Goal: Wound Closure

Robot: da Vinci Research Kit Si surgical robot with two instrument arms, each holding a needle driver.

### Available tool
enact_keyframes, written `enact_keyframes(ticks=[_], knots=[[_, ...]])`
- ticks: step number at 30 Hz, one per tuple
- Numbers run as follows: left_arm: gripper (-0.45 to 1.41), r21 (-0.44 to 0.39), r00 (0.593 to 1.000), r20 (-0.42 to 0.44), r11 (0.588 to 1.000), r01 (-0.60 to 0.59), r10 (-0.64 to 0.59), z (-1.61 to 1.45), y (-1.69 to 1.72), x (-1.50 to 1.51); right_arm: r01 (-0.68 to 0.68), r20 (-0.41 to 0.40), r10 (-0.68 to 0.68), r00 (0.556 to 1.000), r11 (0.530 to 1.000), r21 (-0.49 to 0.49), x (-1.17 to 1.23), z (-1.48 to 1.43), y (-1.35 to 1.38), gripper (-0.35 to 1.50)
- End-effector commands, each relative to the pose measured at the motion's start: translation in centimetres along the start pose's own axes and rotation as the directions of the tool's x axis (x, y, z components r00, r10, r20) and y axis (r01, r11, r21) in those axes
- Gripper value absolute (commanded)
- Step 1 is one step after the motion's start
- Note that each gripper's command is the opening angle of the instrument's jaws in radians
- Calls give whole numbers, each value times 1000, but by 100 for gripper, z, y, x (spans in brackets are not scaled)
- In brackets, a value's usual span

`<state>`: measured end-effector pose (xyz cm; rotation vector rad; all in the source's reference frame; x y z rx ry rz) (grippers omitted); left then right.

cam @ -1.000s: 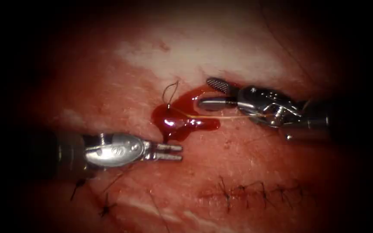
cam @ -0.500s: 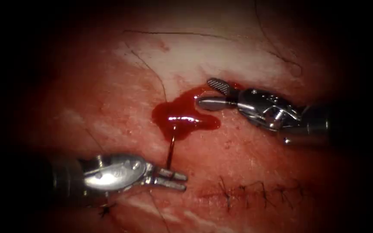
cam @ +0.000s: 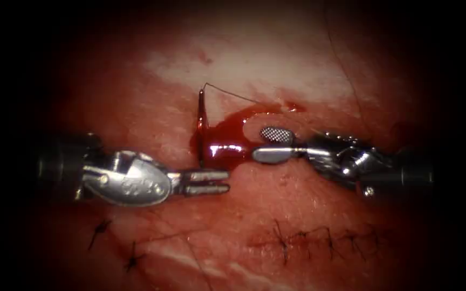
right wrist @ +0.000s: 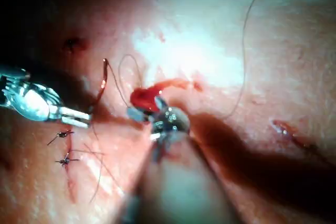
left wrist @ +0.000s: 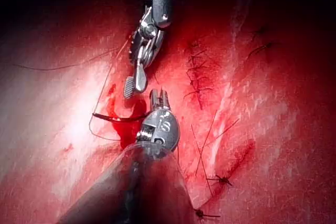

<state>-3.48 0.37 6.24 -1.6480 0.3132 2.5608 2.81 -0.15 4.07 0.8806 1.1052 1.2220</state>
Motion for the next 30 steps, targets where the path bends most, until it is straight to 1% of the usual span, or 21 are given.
enact_keyframes(ticks=[1, 9, 12, 17, 24, 30], knots=[[-45, -6, 1000, -5, 1000, -9, 9, 8, 8, -5, -22, 5, 22, 1000, 1000, 14, -5, 9, -1, 61], [-45, -21, 999, -17, 999, -42, 42, 26, 29, -17, -113, 40, 111, 993, 991, 66, -12, 21, -6, 61], [-45, -29, 999, -23, 998, -47, 46, 32, 35, -18, -122, 51, 118, 992, 988, 94, -16, 30, -11, 61], [-45, -31, 999, -25, 998, -46, 45, 33, 37, -15, -121, 78, 113, 991, 985, 119, -20, 45, -15, 61], [-45, -36, 998, -31, 998, -51, 50, 33, 41, -8, -136, 91, 125, 988, 983, 126, -26, 64, -12, 61], [-45, -42, 998, -39, 998, -54, 52, 35, 44, -1, -141, 84, 131, 988, 980, 138, -24, 65, -12, 63]])
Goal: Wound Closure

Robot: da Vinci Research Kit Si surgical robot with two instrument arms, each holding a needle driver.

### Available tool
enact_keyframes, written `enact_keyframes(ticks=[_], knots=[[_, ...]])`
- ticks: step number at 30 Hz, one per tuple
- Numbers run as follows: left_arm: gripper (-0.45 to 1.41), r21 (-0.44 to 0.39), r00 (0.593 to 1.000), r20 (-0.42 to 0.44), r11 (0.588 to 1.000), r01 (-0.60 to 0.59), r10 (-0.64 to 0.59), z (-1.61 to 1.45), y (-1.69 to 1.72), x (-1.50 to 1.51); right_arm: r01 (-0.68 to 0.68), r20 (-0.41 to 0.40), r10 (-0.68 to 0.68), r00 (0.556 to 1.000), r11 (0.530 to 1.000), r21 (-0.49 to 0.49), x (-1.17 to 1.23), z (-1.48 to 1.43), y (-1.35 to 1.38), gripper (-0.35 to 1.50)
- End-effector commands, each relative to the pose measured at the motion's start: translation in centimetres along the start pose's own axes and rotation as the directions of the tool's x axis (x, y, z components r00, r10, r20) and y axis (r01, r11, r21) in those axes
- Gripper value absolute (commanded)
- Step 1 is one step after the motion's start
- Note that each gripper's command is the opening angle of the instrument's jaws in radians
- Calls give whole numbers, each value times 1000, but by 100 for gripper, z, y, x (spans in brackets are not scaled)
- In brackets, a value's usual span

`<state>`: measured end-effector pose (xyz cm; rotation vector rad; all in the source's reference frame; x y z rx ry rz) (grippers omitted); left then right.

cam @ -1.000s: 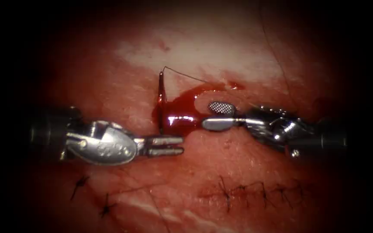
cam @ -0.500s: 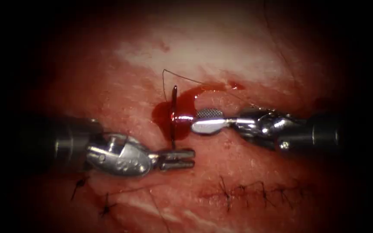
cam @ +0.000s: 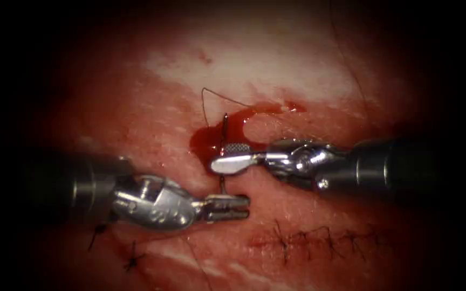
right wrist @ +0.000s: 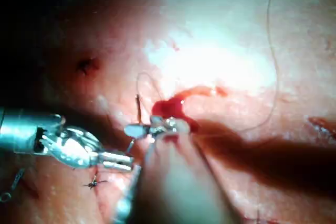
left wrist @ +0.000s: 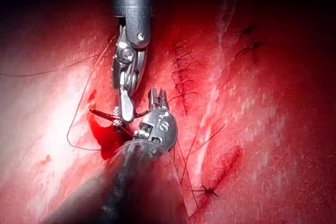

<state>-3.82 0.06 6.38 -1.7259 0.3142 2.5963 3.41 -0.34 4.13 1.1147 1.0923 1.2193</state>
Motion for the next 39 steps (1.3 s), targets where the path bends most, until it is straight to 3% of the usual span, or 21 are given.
enact_keyframes(ticks=[1, 21, 24, 25, 32, 34, 36, 39], knots=[[-45, -4, 1000, -3, 1000, 2, -2, 7, 6, -2, -8, -7, 8, 1000, 1000, 11, -4, 6, 3, 63], [-45, -12, 1000, -14, 1000, -1, 1, 11, 9, -2, -18, -56, 23, 998, 996, 85, 0, 12, 2, 27], [-45, -12, 1000, -14, 1000, -2, 2, 11, 10, -2, -18, -59, 23, 998, 996, 83, 1, 16, 2, 9], [-45, -12, 1000, -14, 1000, -2, 2, 11, 10, -2, -17, -48, 22, 999, 996, 90, 0, 16, 2, -35], [-45, -13, 1000, -15, 1000, -1, 1, 11, 9, -2, -7, -39, 10, 999, 995, 96, 5, 6, 8, -35], [-28, -15, 1000, -16, 1000, 7, -7, 11, 6, -1, 2, -48, 2, 999, 996, 89, 6, 0, 12, -35], [-45, -15, 1000, -16, 1000, 7, -8, 11, 5, 0, 9, -53, -5, 999, 996, 84, 7, -3, 14, -35], [-45, -15, 1000, -16, 1000, 7, -7, 11, 6, 0, 15, -55, -11, 998, 996, 83, 7, -5, 14, -35]])
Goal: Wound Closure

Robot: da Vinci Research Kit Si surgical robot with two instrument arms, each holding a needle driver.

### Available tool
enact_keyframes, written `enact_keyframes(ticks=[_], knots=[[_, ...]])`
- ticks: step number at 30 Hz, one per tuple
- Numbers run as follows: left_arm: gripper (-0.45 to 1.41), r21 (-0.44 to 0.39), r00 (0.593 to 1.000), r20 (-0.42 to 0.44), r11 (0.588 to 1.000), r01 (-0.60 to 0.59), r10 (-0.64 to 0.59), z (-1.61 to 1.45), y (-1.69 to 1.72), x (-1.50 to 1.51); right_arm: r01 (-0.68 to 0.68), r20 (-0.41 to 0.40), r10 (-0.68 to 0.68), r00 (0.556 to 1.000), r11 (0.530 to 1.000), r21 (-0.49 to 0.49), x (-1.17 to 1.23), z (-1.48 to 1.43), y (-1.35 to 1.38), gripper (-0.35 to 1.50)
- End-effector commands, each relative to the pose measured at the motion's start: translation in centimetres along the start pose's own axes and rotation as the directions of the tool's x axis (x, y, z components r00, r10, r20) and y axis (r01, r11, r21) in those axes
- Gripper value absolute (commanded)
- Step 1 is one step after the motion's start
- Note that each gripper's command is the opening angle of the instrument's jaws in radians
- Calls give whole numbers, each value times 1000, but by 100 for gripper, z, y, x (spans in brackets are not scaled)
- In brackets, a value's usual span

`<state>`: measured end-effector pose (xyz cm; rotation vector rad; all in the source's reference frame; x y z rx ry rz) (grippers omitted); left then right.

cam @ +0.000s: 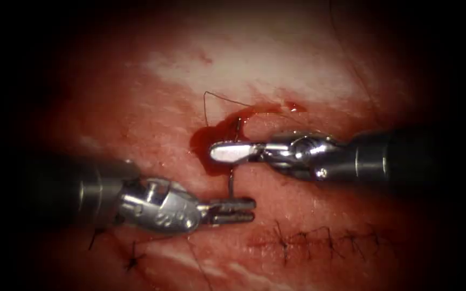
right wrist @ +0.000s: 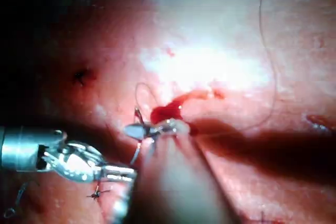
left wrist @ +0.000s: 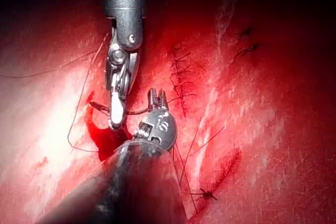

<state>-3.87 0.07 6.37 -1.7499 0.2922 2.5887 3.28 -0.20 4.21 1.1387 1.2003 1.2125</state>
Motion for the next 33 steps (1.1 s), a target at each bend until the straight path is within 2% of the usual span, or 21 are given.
enact_keyframes(ticks=[1, 3, 4, 5, 6, 7, 8, 12, 18, 23, 33], knots=[[-45, -1, 1000, 0, 1000, 2, -2, 6, 6, -3, 6, 2, -6, 1000, 1000, 2, -5, 6, 4, -35], [-45, -1, 1000, 0, 1000, 2, -2, 6, 6, -3, 23, -4, -23, 1000, 1000, 4, -5, 7, 4, -35], [-45, -1, 1000, -1, 1000, 2, -2, 5, 6, -3, 29, -17, -29, 999, 1000, -6, -5, 8, 4, -21], [-45, -2, 1000, -1, 1000, 1, -1, 5, 6, -3, 47, -30, -47, 998, 999, -17, -5, 9, 4, 41], [-45, -2, 1000, -1, 1000, 1, -1, 5, 6, -4, 53, -31, -53, 998, 998, -18, -5, 10, 4, 81], [-45, -2, 1000, -1, 1000, 1, -1, 5, 6, -4, 65, -30, -65, 997, 998, -19, -5, 11, 4, 109], [-45, -2, 1000, -1, 1000, 1, -1, 5, 6, -4, 77, -30, -77, 997, 997, -19, -5, 11, 4, 126], [-45, -3, 1000, -2, 1000, 1, -1, 4, 6, -4, 106, -27, -106, 994, 994, -15, -8, 7, 2, 131], [-45, -3, 1000, -2, 1000, 1, -1, 3, 7, -4, 129, 38, -128, 991, 991, -42, -13, -2, 0, 130], [-45, -3, 1000, -2, 1000, 1, -1, 3, 8, -2, 125, 64, -124, 990, 992, -22, -17, -1, -4, 128], [-45, -13, 1000, -12, 1000, 5, -6, 3, 12, 2, 107, 35, -109, 993, 993, 38, -11, 6, -23, 124]])
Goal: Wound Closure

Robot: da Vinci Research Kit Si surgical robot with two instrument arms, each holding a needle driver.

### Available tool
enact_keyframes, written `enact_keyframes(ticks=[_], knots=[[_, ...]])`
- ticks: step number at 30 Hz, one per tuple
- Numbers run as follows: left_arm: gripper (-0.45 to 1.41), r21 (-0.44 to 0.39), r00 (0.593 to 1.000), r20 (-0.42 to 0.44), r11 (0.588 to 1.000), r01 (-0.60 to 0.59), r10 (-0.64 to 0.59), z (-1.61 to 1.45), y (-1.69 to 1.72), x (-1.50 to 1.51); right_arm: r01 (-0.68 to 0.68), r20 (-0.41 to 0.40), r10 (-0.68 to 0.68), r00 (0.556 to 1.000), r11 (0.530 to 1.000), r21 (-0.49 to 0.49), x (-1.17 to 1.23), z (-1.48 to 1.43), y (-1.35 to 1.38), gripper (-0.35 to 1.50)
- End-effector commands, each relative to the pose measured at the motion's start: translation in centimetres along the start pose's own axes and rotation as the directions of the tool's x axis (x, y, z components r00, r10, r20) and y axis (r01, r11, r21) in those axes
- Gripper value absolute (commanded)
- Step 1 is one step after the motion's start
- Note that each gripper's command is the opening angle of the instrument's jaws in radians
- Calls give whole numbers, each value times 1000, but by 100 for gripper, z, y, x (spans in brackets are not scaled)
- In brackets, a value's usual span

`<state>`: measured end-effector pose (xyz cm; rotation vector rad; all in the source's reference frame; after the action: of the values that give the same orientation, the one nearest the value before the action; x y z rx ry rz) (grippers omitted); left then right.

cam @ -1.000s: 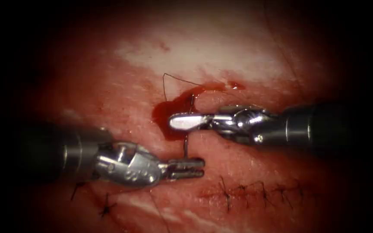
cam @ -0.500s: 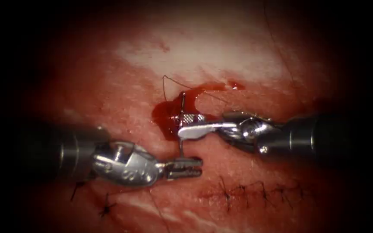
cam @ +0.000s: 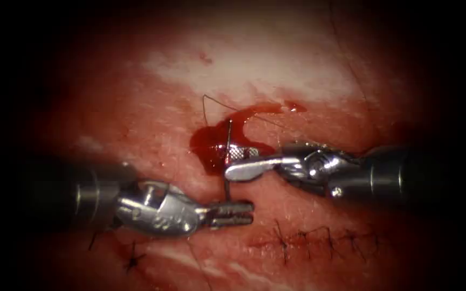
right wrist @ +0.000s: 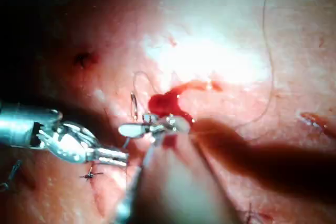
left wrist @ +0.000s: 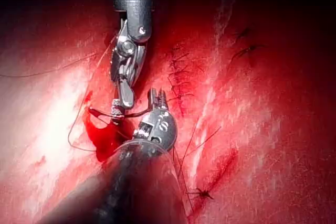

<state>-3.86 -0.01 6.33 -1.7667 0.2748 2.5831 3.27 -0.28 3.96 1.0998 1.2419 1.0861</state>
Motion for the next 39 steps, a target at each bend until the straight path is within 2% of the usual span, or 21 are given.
enact_keyframes(ticks=[1, 27, 28, 30, 31, 39], knots=[[-45, -5, 1000, -4, 1000, 1, -1, 6, 6, -2, -3, -2, 3, 1000, 1000, 8, -5, 9, 2, 124], [-45, -12, 1000, -12, 1000, 5, -5, 7, 8, 0, 5, 13, -6, 1000, 998, 63, -6, 25, 0, 99], [-45, -12, 1000, -12, 1000, 5, -5, 7, 8, 0, 5, 13, -6, 1000, 998, 63, -6, 25, 0, 93], [-45, -12, 1000, -12, 1000, 5, -5, 7, 8, 0, 5, 14, -6, 1000, 998, 64, -5, 25, 1, 52], [-45, -12, 1000, -12, 1000, 5, -5, 7, 8, 0, 5, 17, -7, 1000, 998, 66, -5, 25, 2, -32], [-45, -13, 1000, -12, 1000, 5, -5, 7, 8, 1, 43, -14, -43, 999, 998, 36, 2, 15, 8, -35]])
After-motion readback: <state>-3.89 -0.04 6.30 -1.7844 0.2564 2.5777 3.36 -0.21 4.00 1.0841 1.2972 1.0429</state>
